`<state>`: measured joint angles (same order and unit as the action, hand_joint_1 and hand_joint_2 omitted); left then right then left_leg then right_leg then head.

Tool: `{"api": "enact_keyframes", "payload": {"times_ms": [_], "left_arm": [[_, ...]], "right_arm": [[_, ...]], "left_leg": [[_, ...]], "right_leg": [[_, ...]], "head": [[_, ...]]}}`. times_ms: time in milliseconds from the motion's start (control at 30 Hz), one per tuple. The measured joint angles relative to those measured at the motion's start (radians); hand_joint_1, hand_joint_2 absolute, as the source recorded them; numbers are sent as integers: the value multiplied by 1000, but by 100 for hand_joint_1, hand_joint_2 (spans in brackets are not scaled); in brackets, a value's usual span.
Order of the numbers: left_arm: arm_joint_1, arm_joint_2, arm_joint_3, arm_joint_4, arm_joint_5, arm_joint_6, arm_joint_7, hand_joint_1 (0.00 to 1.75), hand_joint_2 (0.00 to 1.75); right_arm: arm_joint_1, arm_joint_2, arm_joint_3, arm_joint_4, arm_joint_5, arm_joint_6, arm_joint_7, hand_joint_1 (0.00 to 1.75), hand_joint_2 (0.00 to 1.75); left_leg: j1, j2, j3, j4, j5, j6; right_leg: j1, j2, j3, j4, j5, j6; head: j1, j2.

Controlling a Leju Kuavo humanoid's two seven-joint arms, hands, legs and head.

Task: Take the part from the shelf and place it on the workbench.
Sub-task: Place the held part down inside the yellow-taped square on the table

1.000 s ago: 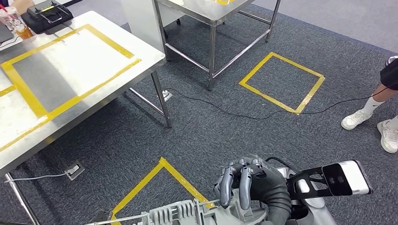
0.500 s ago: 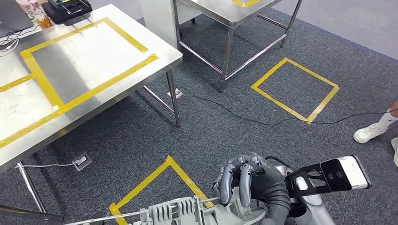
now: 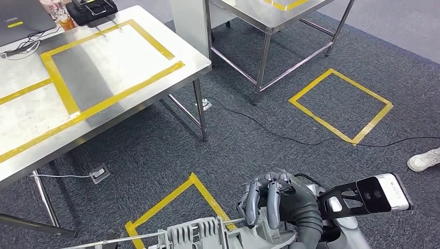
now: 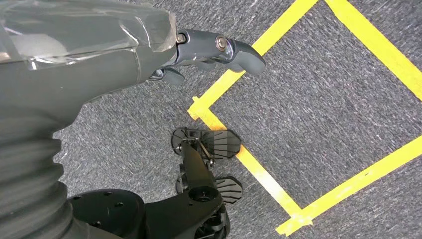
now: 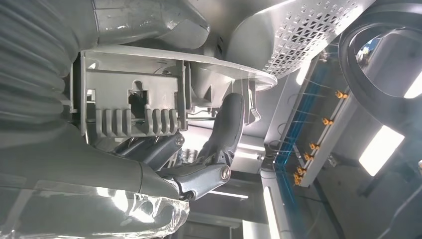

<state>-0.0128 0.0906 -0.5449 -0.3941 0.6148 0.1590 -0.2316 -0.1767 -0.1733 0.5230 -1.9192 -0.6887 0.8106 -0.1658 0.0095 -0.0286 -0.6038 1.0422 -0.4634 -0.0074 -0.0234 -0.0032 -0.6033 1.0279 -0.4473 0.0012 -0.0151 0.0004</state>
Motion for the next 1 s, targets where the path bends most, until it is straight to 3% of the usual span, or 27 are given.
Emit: {"api": "enact_keyframes", "payload": {"times_ms": [33, 100, 167, 200, 233, 300, 367, 433, 500, 567, 633, 667, 700, 733, 800, 833, 900, 933, 1000], "left_arm": [[0, 0, 1, 0, -1, 0, 0, 0, 175], [0, 0, 3, 0, -6, 0, 1, 0, 175], [1, 0, 6, 0, -14, 0, 3, 0, 175], [1, 0, 6, 0, -17, 0, 4, 0, 175], [1, 0, 8, 0, -19, 0, 5, 0, 175], [0, 1, 12, -1, -22, 0, 5, 0, 175], [-3, 1, 18, -3, -28, 0, 5, 0, 175], [-5, 2, 23, -4, -35, -1, 6, 0, 175], [-3, 2, 27, -5, -43, -1, 8, 0, 175], [-4, 1, 31, -7, -49, -2, 9, 0, 175], [-4, 1, 34, -8, -55, -3, 9, 0, 175], [-4, 0, 35, -8, -56, -3, 10, 0, 175], [-3, 0, 36, -8, -57, -4, 11, 0, 175], [-3, 0, 37, -8, -58, -4, 11, 0, 175], [-3, -1, 38, -8, -59, -5, 12, 0, 175], [-3, -2, 39, -9, -59, -5, 12, 0, 175], [0, -2, 43, -10, -60, -6, 13, 0, 175], [2, -1, 45, -10, -60, -6, 13, 0, 175], [6, -1, 47, -10, -61, -8, 14, 0, 175]], "right_arm": [[0, 1, 0, 0, 3, 0, 0, 175, 175], [0, 3, 0, 0, 17, 1, -3, 175, 175], [1, 3, 0, 0, 36, 2, -8, 175, 175], [1, 3, 0, 0, 45, 2, -10, 175, 175], [1, 3, 0, 0, 51, 3, -12, 175, 175], [0, 5, 0, 0, 59, 4, -17, 175, 175], [0, 6, -1, 0, 62, 5, -21, 175, 175], [-1, 6, -1, -1, 62, 5, -23, 175, 175], [-2, 6, -2, -1, 62, 5, -24, 175, 175], [-3, 6, -3, -1, 63, 5, -25, 175, 175], [-2, 4, -3, -1, 63, 3, -25, 175, 175], [0, 3, -3, -1, 64, 2, -25, 175, 175], [0, 2, -3, 0, 64, 2, -25, 175, 175], [1, 2, -3, 0, 64, 2, -25, 175, 175], [0, 1, -3, 0, 65, 2, -25, 175, 175], [0, 1, -3, 0, 65, 2, -25, 175, 175], [0, 1, -3, -1, 65, 2, -25, 175, 175], [-1, 1, -3, -1, 65, 1, -25, 175, 175], [-4, 3, -3, -1, 65, 1, -24, 175, 175]], "left_leg": [[1, 7, -17, 38, -22, -5], [3, 18, -78, 167, -83, -12], [3, 21, -131, 264, -108, -13], [3, 23, -133, 261, -93, -12], [2, 28, -115, 217, -62, -8], [-6, 63, -47, 74, 3, 5], [-18, 89, -10, -9, 24, 18], [-22, 75, -8, -19, 24, 27], [-17, 55, 3, -32, 33, 38], [-10, 36, 10, -42, 43, 47], [-9, 14, 8, -42, 45, 51], [-9, 2, 7, -42, 45, 51], [-9, -11, 7, -42, 44, 51], [-8, -24, 8, -41, 44, 50], [-7, -48, 7, -33, 40, 44], [-8, -59, 5, -28, 38, 39], [-9, -74, -2, -22, 35, 27], [-8, -80, -5, -21, 35, 22], [-5, -64, -13, -10, 26, 11]], "right_leg": [[-2, 0, 2, -1, 0, -5], [1, -1, 3, -1, -2, -11], [3, -7, 5, 0, -3, -14], [5, -12, 6, 0, -4, -15], [6, -17, 10, 0, -6, -16], [10, -27, 18, -1, -11, -14], [15, -41, 21, -1, -16, -8], [17, -58, 25, -4, -19, 0], [16, -53, 22, 8, -29, 6], [15, -24, -16, 89, -69, 4], [14, -8, -82, 222, -118, 1], [13, -6, -106, 266, -129, 4], [12, -5, -114, 276, -125, 11], [9, -2, -100, 242, -105, 20], [1, 24, -37, 102, -47, 35], [-2, 36, -10, 44, -24, 35], [0, 46, 10, 1, -9, 23], [2, 38, 12, 1, -7, 15], [1, 25, 15, -2, -5, 4]], "head": [[-2, 0], [-5, 0], [-5, 0], [-5, 0], [-5, 0], [-5, 0], [-4, 0], [-4, 0], [-4, 0], [-1, 0], [2, 0], [2, 0], [2, 0], [2, 0], [3, 0], [3, 0], [3, 0], [3, 0], [1, 0]]}}
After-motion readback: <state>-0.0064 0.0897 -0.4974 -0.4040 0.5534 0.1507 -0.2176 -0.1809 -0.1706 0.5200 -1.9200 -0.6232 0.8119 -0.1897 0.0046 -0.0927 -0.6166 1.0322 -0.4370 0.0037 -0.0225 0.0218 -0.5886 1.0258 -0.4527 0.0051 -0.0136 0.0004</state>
